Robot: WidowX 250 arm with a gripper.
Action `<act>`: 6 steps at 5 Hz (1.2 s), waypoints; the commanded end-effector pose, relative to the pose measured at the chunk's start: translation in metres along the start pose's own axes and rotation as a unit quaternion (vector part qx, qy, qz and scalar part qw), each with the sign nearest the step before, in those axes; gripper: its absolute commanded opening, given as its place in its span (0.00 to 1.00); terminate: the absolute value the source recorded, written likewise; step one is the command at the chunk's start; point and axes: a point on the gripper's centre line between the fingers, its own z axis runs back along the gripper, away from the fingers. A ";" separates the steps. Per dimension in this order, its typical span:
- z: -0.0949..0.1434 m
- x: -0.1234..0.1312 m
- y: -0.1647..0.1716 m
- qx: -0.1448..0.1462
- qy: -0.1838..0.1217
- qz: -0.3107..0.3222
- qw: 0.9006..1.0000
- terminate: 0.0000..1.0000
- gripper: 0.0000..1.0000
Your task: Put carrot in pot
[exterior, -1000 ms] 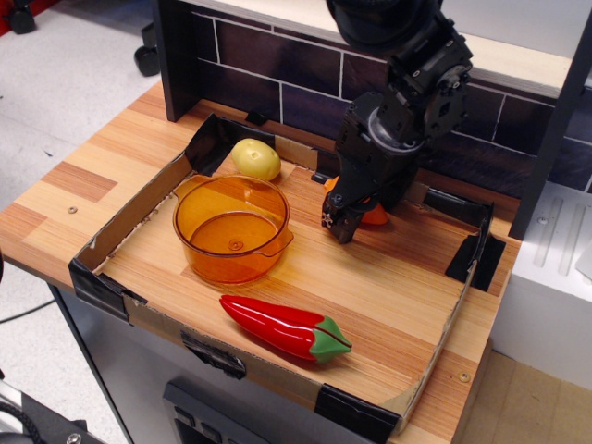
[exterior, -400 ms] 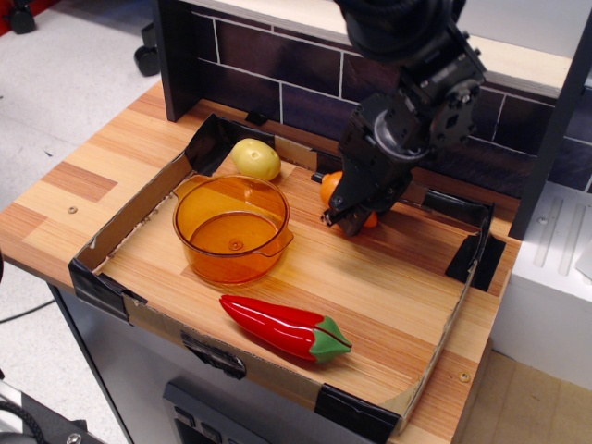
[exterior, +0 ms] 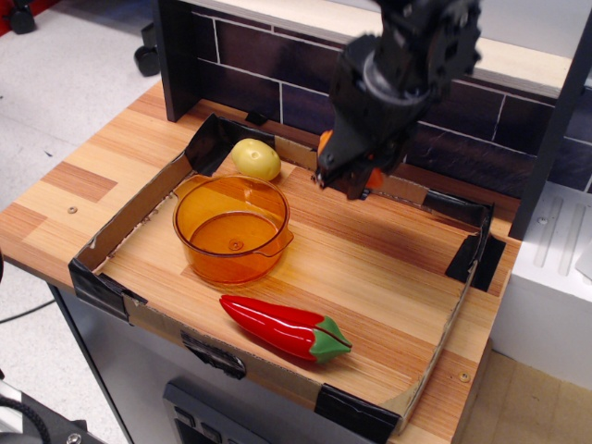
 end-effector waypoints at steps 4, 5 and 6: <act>0.020 0.054 0.087 0.007 0.050 -0.037 0.998 0.00 1.00; 0.018 0.054 0.080 0.011 0.052 -0.027 0.998 0.00 1.00; 0.020 0.055 0.076 0.007 0.050 -0.022 0.998 0.00 1.00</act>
